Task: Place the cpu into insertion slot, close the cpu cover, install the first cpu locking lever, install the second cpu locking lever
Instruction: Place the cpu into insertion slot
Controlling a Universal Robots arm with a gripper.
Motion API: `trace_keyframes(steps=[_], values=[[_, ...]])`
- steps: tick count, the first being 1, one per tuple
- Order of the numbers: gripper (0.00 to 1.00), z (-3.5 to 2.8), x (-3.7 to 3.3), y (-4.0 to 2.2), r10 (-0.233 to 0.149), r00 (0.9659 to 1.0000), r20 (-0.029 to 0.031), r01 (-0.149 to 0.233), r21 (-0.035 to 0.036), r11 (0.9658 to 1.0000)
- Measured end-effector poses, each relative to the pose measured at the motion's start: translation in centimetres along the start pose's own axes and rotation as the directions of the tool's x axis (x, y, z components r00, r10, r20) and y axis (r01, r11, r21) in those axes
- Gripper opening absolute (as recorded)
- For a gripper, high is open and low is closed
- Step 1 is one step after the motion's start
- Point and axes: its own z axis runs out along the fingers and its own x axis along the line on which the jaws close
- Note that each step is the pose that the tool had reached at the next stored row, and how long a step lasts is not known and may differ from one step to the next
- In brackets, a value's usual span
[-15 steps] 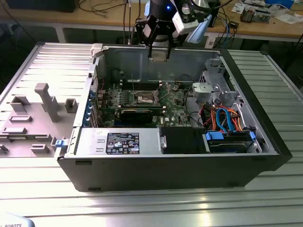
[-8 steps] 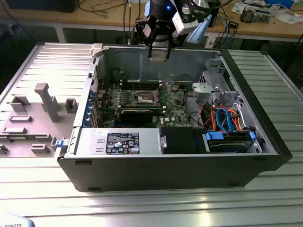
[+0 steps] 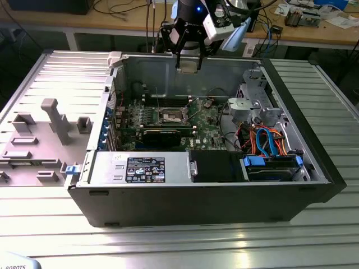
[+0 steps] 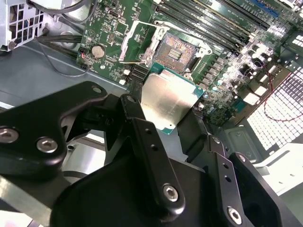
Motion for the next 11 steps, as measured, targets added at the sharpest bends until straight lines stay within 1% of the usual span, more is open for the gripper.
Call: trace_keyframes(steps=[1, 4, 8, 9, 11], values=[[0.54, 0.00, 0.00, 0.00, 0.001, 1.0000, 0.0000, -0.001, 0.0000, 1.0000], [0.54, 0.01, 0.00, 0.00, 0.025, 0.9997, 0.0022, -0.025, -0.0007, 0.9997], [0.54, 0.02, -0.01, -0.18, 0.035, 0.9994, 0.0032, -0.035, -0.0007, 0.9994], [0.54, 0.02, -0.01, -0.19, 0.042, 0.9991, 0.0037, -0.042, -0.0007, 0.9991], [0.54, 0.07, -0.01, -0.19, 0.067, 0.9977, 0.0059, -0.067, -0.0014, 0.9977]])
